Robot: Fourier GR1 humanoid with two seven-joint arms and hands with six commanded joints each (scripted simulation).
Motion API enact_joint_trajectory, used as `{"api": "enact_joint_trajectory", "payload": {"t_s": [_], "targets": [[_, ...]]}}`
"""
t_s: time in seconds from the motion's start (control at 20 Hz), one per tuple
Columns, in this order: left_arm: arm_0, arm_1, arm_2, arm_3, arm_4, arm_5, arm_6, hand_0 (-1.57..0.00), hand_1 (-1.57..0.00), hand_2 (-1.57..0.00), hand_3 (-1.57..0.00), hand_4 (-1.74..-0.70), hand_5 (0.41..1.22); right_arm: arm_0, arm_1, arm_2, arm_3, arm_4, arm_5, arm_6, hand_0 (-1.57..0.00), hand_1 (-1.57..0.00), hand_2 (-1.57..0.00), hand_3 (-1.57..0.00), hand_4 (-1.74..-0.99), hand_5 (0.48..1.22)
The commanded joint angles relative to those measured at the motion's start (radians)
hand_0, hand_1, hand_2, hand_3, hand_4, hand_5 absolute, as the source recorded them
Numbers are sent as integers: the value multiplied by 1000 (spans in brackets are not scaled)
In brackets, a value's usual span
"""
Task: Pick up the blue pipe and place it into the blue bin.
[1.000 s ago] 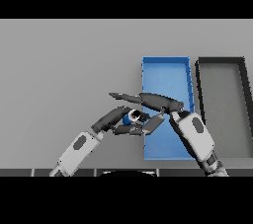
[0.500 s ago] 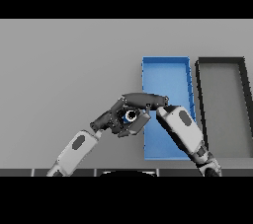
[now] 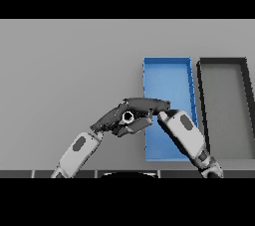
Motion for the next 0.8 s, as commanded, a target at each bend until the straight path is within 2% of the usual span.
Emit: {"api": "enact_joint_trajectory", "payload": {"t_s": [0.0,0.05,0.1,0.15,0.2,0.25,0.3,0.4,0.45,0.55,0.65,0.75], "targets": [[15,8,-1,-6,4,-2,2,-1516,-1512,-1388,-1503,-1727,1221,8,0,-1,3,-10,-10,3,-1524,-1523,-1525,-1505,-1475,1155],[2,13,-1,-7,-7,5,-8,-1435,-1354,-1221,-1333,-1648,1221,0,10,-2,13,-21,-23,-7,-1533,-1533,-1534,-1518,-1480,1168],[-18,29,-9,1,-39,9,-24,-1157,-1083,-977,-1066,-1535,1221,-12,7,-6,18,-53,-33,24,-1541,-1540,-1542,-1529,-1483,1179],[-24,53,-17,-5,-65,-5,-27,-925,-866,-781,-853,-1415,1221,-7,4,-6,13,-56,-26,26,-1547,-1546,-1548,-1537,-1487,1187],[-41,60,-26,-1,-90,-24,-12,-740,-693,-625,-682,-1307,1221,-8,14,-3,14,-49,-24,39,-1552,-1551,-1552,-1544,-1488,1194],[-28,76,-35,1,-113,-39,-31,-592,-554,-500,-546,-1216,1221,-5,17,-8,19,-31,-11,47,-1556,-1555,-1556,-1549,-1490,1199],[-28,79,-37,-3,-132,-42,-39,-473,-443,-399,-436,-1143,1187,-6,21,-17,14,-36,-3,63,-1559,-1558,-1559,-1554,-1491,1204],[-28,82,-37,4,-155,-37,-35,-303,-283,-255,-279,-1041,1020,9,34,-24,4,-52,15,52,-1563,-1563,-1563,-1560,-1493,1210],[-41,88,-24,19,-155,-35,-15,-242,-226,-204,-223,-999,930,5,42,-27,-1,-47,14,35,-1565,-1565,-1565,-1562,-1494,1212],[-37,91,-29,19,-164,-30,-5,-154,-145,-130,-142,-942,785,10,47,-26,-12,-36,15,38,-1567,-1567,-1567,-1565,-1496,1215],[-51,92,-20,33,-163,-27,1,-98,-92,-83,-91,-898,697,4,57,-32,-8,-6,15,40,-1568,-1568,-1568,-1567,-1496,1217],[-54,87,-17,31,-150,-27,19,-63,-59,-53,-58,-887,638,-2,53,-45,-10,-30,15,58,-1569,-1569,-1569,-1569,-1493,1219]]}}
